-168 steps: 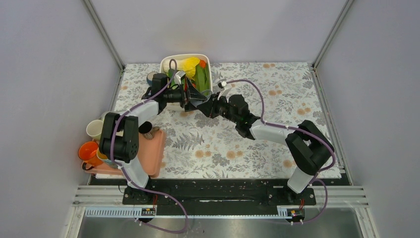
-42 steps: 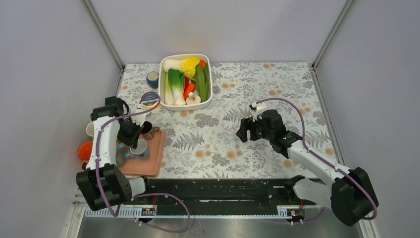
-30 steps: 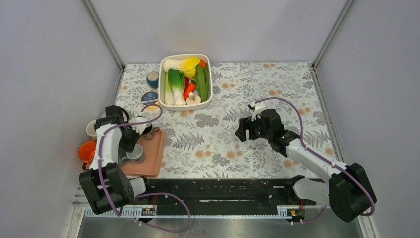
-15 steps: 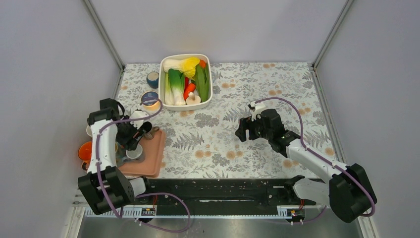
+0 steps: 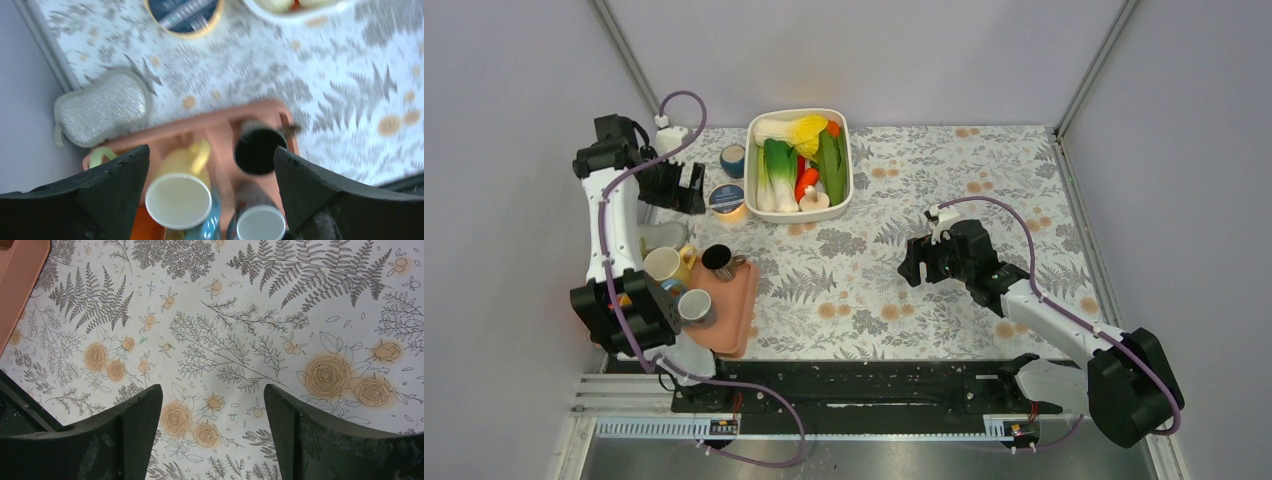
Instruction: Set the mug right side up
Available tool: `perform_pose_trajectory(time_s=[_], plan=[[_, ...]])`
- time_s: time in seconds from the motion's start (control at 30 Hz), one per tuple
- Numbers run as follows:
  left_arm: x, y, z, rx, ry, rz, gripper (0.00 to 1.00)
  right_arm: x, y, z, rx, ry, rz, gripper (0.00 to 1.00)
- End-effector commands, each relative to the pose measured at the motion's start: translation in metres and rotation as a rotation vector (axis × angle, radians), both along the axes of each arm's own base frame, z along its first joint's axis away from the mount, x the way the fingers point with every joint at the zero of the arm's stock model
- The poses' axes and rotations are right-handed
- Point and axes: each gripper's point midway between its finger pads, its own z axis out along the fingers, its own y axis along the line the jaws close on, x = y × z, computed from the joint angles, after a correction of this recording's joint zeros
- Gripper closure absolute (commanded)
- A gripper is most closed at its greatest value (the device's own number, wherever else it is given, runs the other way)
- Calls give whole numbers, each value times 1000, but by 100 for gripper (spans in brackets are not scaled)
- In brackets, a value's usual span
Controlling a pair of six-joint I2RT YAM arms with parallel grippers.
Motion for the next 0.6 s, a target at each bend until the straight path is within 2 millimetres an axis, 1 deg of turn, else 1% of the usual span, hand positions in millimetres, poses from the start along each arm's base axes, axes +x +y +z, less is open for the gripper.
perform_pose_trajectory(time_s=[0.0, 0.07, 0.13, 0.17, 0.2, 0.27, 0.3, 0.4, 0.53, 0.57], plan=[[93, 2, 22, -72, -158, 233, 3, 11, 8, 20, 52, -32, -7, 17], [123, 0, 12, -6, -157, 210, 2, 6, 7, 15, 47, 15, -13, 17], [152, 7, -5, 87, -136, 220, 2, 4, 8, 15, 57, 41, -17, 17], [167, 9, -13, 105, -127, 221, 2, 3, 9, 15, 62, 54, -20, 17], [183, 12, -32, 109, -99, 221, 2, 2, 9, 14, 66, 70, -25, 18], [209, 19, -41, 120, -114, 235, 2, 0, 9, 11, 73, 99, -41, 18], [223, 21, -43, 125, -133, 235, 1, -2, 8, 10, 76, 112, -48, 18], [247, 22, -58, 127, -158, 218, 1, -5, 7, 11, 85, 132, -69, 18], [263, 12, -86, 148, -175, 149, 1, -5, 5, 16, 83, 139, -86, 18], [266, 7, -92, 159, -176, 125, 1, -5, 4, 17, 80, 141, -88, 18]])
